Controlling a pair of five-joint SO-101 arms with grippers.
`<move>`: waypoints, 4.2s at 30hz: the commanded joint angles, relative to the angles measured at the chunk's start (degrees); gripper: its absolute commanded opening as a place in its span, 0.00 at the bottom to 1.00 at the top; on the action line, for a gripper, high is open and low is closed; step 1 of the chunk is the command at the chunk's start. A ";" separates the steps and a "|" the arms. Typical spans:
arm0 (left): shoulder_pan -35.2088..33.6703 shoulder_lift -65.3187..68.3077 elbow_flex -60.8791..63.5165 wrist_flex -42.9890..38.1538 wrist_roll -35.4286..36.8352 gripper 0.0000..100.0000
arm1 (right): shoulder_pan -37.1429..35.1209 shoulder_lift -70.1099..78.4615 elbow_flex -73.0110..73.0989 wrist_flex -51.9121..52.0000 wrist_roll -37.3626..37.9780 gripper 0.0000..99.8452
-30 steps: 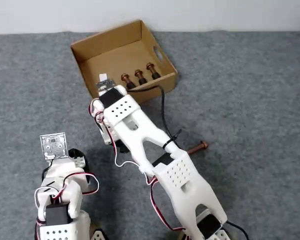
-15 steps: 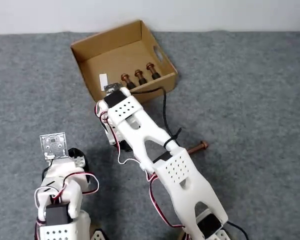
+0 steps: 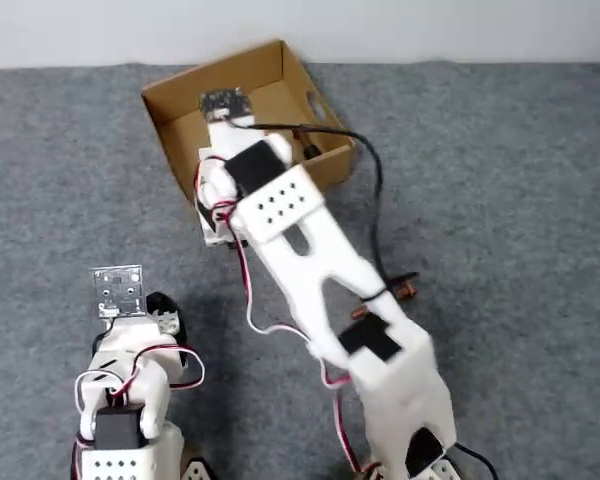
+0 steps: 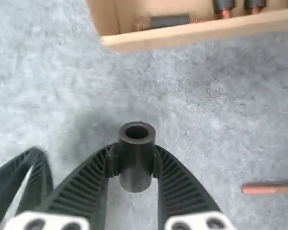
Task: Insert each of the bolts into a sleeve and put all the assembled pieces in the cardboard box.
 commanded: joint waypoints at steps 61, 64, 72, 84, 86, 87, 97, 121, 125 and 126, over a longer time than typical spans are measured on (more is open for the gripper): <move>38.24 90.99 -76.88 2.55 0.70 0.01 | 45.23 -128.57 108.04 -11.74 -0.62 0.01; 39.56 99.60 -83.74 2.81 -9.14 0.01 | 47.60 -128.75 108.31 -12.00 -0.53 0.01; 40.35 117.19 -100.97 2.99 -16.44 0.01 | 55.78 -128.57 108.31 -12.00 -0.44 0.01; 48.53 137.58 -122.95 13.98 -16.79 0.13 | 59.65 -128.57 108.48 -12.00 -0.44 0.01; 48.88 141.01 -127.78 16.79 -17.67 0.13 | 59.65 -128.57 108.48 -12.09 -0.44 0.01; 49.32 142.95 -130.42 18.46 -18.46 0.13 | 59.65 -128.57 108.48 -12.09 -0.44 0.01; 48.09 164.04 -157.58 32.00 -21.54 0.13 | 59.56 -128.57 108.48 -12.09 -0.44 0.01; 48.79 162.11 -179.38 41.76 -17.49 0.00 | 58.59 -128.57 108.75 -12.26 -0.44 0.01; 47.12 152.44 -172.88 41.85 -17.41 0.00 | 55.69 -128.57 108.66 -12.26 -0.44 0.01; 46.42 149.80 -169.89 41.85 -17.41 0.00 | 55.34 -128.57 108.66 -12.26 -0.44 0.01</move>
